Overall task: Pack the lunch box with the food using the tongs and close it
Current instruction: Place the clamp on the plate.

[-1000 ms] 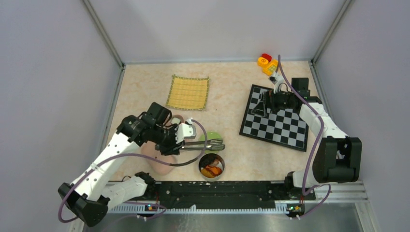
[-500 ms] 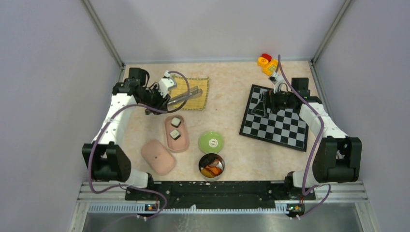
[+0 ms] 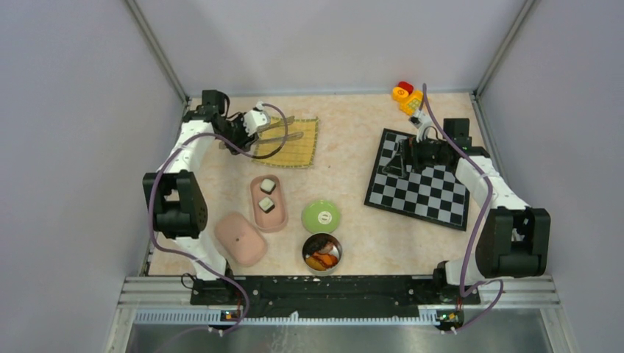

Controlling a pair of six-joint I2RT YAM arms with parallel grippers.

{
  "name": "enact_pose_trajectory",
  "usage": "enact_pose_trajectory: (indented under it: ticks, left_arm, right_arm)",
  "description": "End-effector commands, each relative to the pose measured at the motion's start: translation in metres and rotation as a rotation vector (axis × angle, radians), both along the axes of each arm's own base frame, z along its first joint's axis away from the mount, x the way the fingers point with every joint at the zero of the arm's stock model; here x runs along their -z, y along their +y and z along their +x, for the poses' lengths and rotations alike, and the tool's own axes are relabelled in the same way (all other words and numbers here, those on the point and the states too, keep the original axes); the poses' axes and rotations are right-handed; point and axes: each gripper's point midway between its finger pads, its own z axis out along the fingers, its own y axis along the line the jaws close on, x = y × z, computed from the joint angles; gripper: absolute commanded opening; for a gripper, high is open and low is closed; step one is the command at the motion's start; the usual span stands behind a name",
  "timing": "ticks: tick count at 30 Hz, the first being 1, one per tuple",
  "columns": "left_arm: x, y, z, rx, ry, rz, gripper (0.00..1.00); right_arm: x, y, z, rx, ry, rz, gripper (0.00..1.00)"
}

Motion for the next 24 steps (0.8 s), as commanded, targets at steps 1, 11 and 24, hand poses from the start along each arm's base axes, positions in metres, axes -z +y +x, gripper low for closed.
enact_pose_trajectory:
  ticks: [1, 11, 24]
  left_arm:
    - [-0.01, 0.006, 0.046, 0.114, -0.222, 0.116, 0.51]
    - [0.04, 0.012, 0.073, 0.302, -0.214, 0.242, 0.52]
    - [0.088, 0.03, 0.081, 0.354, -0.131, 0.356, 0.63]
  right_arm:
    - [0.0, -0.004, 0.01, 0.0, -0.043, -0.016, 0.98]
    - [0.005, -0.006, 0.011, 0.011, -0.031, -0.028, 0.98]
    - [0.008, -0.006, 0.012, 0.005, -0.02, -0.026, 0.98]
